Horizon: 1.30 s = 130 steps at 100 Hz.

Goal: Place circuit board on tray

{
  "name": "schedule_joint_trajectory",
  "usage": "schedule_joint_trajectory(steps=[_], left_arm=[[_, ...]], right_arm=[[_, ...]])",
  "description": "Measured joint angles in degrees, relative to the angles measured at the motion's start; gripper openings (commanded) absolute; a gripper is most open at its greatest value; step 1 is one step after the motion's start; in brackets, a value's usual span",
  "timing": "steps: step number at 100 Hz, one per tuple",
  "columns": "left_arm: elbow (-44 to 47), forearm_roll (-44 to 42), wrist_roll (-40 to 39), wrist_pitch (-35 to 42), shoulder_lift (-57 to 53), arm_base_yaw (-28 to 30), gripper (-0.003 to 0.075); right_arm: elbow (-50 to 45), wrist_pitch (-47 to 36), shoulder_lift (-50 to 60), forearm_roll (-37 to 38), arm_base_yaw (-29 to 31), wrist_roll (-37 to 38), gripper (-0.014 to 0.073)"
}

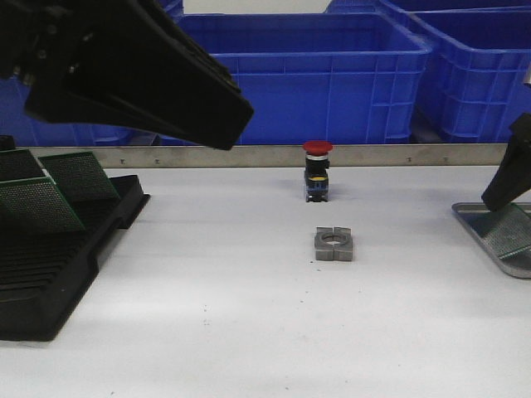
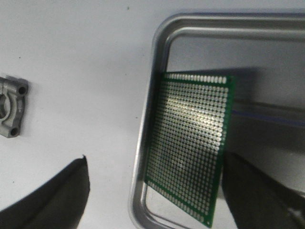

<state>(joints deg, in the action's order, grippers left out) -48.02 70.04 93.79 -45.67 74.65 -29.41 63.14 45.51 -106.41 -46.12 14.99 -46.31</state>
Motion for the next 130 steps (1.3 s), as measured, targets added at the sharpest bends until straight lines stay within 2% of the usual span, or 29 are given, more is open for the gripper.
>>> schedule_joint_trajectory(steps=[21,41,58,73,98,108,130], left_arm=[[0.00,0.00,0.00,0.34,0.00,0.00,0.0515],[0.00,-0.84,0.00,2.70,-0.20,0.00,0.0515],[-0.18,-8.99,0.00,5.71,-2.83,2.06,0.0515],[-0.18,-19.78,-1.13,6.17,-4.06,7.13,0.0515],[-0.18,-36.36,-8.30,10.34,-2.35,16.22,0.0515],[-0.18,-38.61,-9.10,12.36,0.24,18.44,0.0515],[-0.81,-39.93,-9.45,17.85,8.26,18.69,0.0515]], right_arm=[[0.00,-2.25,4.38,5.71,1.47,-0.09,0.0643],[0.00,-1.96,10.82,7.04,1.98,-0.30,0.0643],[0.00,0.30,15.77,7.09,1.49,-0.41,0.0643],[0.00,1.72,18.40,7.09,1.43,-0.51,0.0643],[0.00,2.14,19.05,7.18,1.43,-0.51,0.0643],[0.00,2.27,19.05,7.18,1.43,-0.51,0.0643],[0.00,2.40,19.05,7.18,1.43,-0.51,0.0643]])
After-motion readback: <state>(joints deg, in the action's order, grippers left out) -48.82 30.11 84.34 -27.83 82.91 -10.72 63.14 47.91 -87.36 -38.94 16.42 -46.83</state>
